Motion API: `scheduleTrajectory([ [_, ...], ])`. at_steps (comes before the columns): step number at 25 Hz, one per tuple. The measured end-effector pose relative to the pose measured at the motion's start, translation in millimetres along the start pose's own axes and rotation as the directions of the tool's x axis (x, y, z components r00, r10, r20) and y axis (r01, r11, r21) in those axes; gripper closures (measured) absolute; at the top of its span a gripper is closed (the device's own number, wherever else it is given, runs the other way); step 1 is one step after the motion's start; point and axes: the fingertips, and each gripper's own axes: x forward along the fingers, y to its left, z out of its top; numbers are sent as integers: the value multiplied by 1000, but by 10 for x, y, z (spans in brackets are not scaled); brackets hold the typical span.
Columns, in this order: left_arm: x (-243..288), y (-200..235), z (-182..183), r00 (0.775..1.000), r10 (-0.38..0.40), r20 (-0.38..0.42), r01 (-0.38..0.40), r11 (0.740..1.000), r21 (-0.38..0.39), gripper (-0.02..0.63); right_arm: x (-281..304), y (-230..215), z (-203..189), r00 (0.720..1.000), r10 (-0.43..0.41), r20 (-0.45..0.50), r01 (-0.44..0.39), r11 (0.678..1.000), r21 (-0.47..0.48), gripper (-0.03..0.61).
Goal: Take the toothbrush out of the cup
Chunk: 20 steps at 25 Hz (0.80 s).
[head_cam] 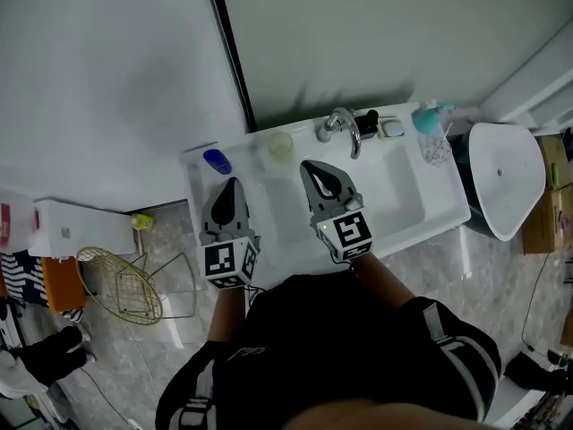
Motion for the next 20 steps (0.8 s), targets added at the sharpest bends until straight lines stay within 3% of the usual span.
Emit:
scheduleTrajectory([
  [20,33,-42,11,1000,-24,8,24,999,25,614,40,-16,26,1000,7,14,-7,1000,-6,574],
])
